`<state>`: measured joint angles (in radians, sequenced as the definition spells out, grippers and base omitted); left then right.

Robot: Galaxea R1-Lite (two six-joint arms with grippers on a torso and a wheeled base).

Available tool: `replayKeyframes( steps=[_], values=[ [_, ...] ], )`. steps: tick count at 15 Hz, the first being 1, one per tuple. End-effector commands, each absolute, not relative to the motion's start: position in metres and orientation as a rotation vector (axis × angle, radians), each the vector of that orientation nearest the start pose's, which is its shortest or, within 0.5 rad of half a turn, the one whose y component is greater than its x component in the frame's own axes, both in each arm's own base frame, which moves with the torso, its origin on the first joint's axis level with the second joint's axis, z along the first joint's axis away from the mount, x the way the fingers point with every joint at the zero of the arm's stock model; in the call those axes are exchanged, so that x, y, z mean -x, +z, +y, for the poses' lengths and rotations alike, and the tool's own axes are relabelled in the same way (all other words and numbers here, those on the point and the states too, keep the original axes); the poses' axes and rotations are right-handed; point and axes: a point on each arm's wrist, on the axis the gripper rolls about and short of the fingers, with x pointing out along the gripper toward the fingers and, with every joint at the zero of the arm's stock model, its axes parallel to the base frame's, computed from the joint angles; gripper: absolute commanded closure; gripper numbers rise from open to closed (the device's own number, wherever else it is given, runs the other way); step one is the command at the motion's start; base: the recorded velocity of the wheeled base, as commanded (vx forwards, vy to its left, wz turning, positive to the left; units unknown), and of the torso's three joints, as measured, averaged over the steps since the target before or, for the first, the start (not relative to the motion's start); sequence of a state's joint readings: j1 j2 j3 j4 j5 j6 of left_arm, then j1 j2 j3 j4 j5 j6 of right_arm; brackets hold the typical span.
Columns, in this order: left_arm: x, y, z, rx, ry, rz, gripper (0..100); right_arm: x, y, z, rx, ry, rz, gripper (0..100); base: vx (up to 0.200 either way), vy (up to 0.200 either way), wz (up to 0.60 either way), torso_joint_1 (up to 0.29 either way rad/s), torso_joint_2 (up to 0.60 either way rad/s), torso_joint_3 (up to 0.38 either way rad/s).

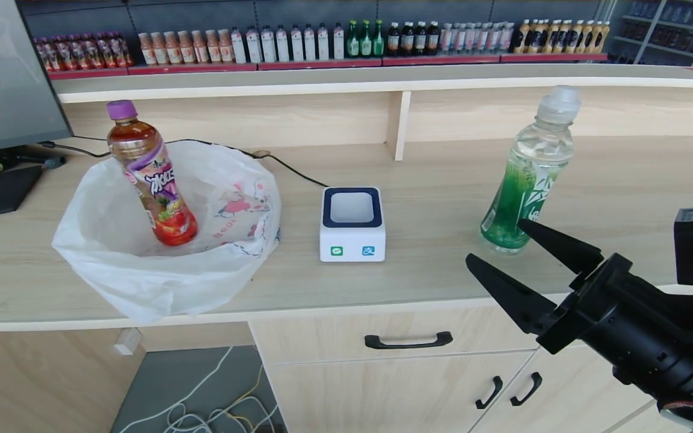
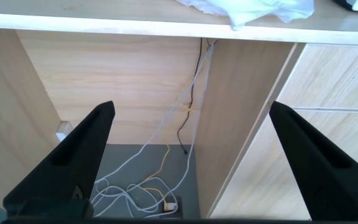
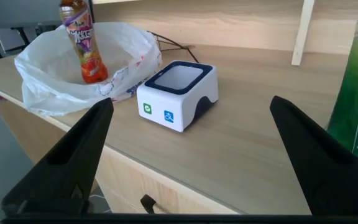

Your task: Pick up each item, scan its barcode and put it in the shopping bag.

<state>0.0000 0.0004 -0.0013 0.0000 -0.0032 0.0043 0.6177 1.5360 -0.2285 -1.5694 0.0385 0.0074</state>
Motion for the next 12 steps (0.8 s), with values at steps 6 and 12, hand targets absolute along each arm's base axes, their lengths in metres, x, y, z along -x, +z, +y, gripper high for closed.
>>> replayKeyframes(
  steps=[6,12],
  values=[
    [0.023,0.076,0.0,-0.003,-0.003,-0.002,0,-0.166,0.172,0.119,-0.076,0.654,-0.228,0,0.0,-0.167,0.0,0.001,0.0,0.003],
    [0.023,0.075,0.0,-0.005,-0.003,0.0,0,-0.191,0.178,0.128,-0.056,0.612,-0.263,0,0.0,0.0,0.0,0.0,0.0,0.0]
  ],
)
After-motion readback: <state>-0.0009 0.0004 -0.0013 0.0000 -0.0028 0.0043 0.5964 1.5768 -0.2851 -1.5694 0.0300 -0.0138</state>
